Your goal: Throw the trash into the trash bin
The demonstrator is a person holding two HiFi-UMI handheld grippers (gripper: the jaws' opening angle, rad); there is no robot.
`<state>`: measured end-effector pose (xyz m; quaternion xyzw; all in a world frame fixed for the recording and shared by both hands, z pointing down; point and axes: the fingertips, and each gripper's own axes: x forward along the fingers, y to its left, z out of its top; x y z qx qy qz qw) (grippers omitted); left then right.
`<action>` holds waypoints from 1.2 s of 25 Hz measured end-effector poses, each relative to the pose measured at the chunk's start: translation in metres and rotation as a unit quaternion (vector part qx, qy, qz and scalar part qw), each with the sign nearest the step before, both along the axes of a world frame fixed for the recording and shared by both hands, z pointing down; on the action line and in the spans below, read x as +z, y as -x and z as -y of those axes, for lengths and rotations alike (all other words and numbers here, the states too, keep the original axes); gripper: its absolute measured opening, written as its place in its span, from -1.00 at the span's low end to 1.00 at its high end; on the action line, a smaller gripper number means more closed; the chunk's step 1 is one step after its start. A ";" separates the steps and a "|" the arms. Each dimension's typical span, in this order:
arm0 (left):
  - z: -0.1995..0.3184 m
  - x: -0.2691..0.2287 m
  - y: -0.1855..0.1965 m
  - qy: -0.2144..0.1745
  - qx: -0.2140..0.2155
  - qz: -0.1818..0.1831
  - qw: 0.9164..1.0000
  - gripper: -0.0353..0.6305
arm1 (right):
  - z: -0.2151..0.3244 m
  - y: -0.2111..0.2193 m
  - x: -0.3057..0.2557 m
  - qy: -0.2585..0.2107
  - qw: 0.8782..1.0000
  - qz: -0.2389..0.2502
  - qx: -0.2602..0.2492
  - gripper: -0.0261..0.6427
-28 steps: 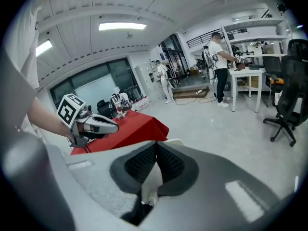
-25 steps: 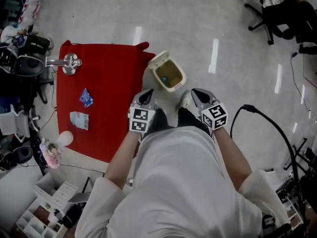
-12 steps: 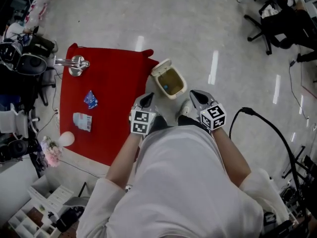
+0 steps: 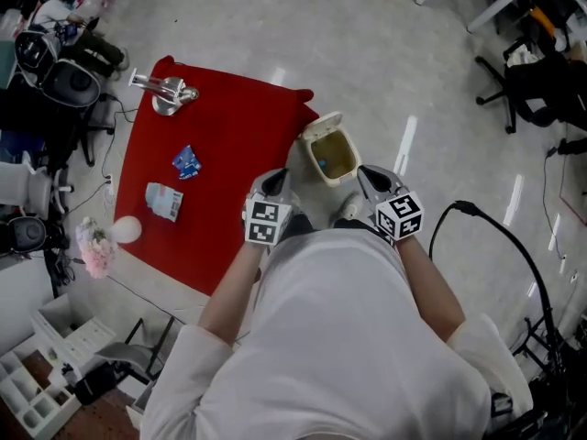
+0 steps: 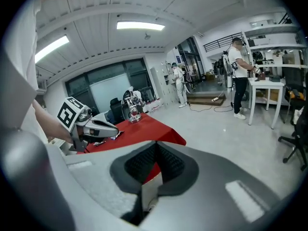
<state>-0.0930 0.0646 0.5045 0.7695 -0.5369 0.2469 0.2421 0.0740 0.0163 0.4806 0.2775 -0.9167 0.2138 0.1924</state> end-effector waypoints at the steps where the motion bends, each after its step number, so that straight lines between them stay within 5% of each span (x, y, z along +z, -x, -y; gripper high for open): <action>1: -0.003 0.000 0.009 0.001 -0.010 0.001 1.000 -0.86 | -0.001 0.007 0.000 -0.001 1.000 0.000 -0.006 -0.92; 10: -0.043 0.002 0.111 0.011 -0.107 0.022 0.994 -0.71 | -0.010 0.070 0.002 -0.003 0.998 0.004 -0.057 -0.92; 20: -0.103 0.034 0.239 0.037 -0.220 0.068 0.973 -0.53 | -0.015 0.107 0.007 -0.004 0.997 -0.005 -0.071 -0.92; 30: -0.159 0.063 0.320 0.089 -0.263 0.085 0.957 -0.47 | -0.016 0.131 0.005 0.002 0.997 -0.026 -0.077 -0.92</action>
